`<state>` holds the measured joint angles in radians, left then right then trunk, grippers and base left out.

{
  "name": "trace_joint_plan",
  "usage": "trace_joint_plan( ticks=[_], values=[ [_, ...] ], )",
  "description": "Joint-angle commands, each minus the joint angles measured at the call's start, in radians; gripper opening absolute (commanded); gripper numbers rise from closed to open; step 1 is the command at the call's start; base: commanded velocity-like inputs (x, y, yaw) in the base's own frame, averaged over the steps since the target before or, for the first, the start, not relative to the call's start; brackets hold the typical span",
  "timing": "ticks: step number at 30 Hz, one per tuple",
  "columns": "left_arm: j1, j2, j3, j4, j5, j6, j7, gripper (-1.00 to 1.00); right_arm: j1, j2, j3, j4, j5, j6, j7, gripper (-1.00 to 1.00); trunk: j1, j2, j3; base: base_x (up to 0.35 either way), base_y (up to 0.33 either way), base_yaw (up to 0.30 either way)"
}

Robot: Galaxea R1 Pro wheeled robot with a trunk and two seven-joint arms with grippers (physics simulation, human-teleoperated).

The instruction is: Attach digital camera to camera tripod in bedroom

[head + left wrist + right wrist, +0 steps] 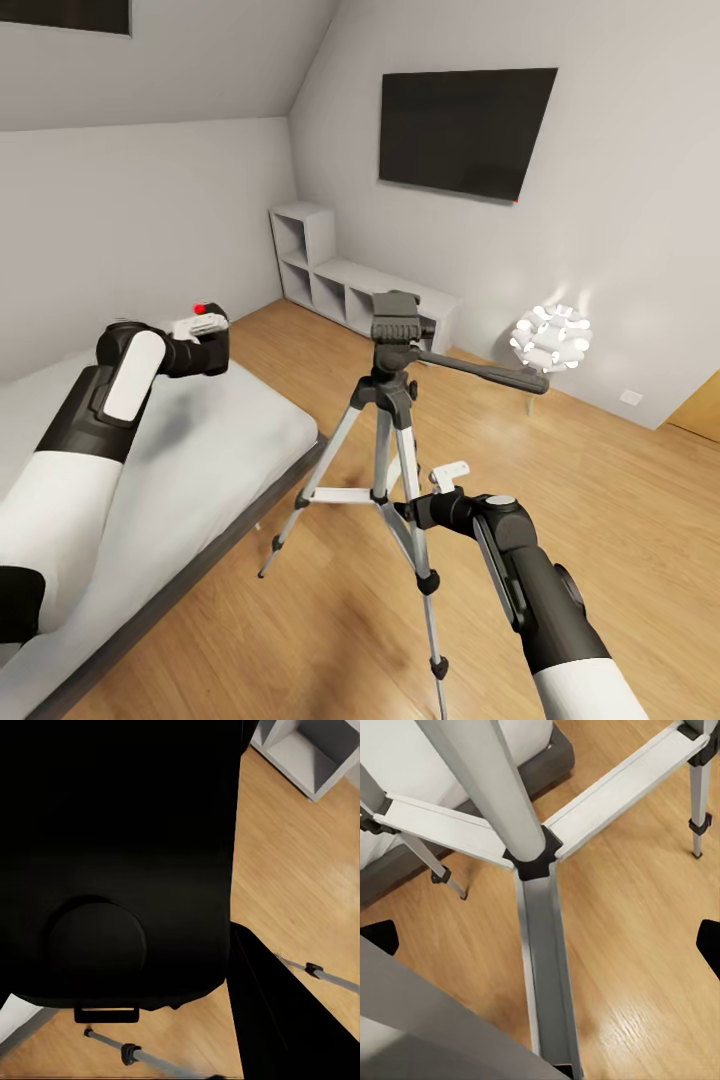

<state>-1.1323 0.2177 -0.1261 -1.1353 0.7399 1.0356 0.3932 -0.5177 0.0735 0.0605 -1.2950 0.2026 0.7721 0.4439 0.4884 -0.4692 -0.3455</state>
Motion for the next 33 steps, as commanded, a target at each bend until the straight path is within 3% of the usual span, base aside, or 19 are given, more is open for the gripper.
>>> trace_joint_plan(
  ticks=[1, 2, 12, 19, 20, 33],
  values=[
    [0.005, -0.005, -0.002, -0.002, 0.004, 0.003, 0.016, -1.00, -0.001, 0.000, -0.001, -0.001, 0.016, 0.003, 0.008, 1.00, 0.000, -0.002, -0.002, 0.000, 0.000, 0.000],
    [0.011, -0.010, 0.000, -0.006, 0.004, 0.005, 0.022, -1.00, -0.001, 0.000, -0.001, -0.001, 0.017, 0.003, 0.008, -1.00, 0.000, -0.002, -0.002, 0.000, 0.000, 0.000],
    [0.047, -0.067, 0.004, -0.041, 0.003, 0.009, 0.083, -1.00, -0.001, 0.000, 0.001, 0.000, 0.017, 0.004, 0.011, -1.00, 0.000, -0.002, -0.002, 0.000, 0.000, 0.000],
    [0.047, -0.068, 0.004, -0.044, 0.003, 0.009, 0.127, -1.00, -0.001, 0.000, 0.001, 0.000, 0.017, 0.004, 0.015, -1.00, 0.000, -0.002, -0.002, 0.000, 0.000, 0.000],
    [0.047, -0.068, 0.004, -0.044, 0.003, 0.009, 0.168, -1.00, -0.001, 0.000, 0.001, 0.000, 0.017, 0.004, 0.016, -1.00, 0.000, -0.002, -0.002, 0.000, 0.000, 0.000],
    [0.047, -0.070, 0.003, -0.047, 0.002, 0.009, 0.168, -1.00, -0.001, -0.004, 0.001, 0.000, 0.015, 0.004, 0.019, -1.00, 0.000, -0.002, -0.002, 0.000, 0.000, 0.000]
  ],
)
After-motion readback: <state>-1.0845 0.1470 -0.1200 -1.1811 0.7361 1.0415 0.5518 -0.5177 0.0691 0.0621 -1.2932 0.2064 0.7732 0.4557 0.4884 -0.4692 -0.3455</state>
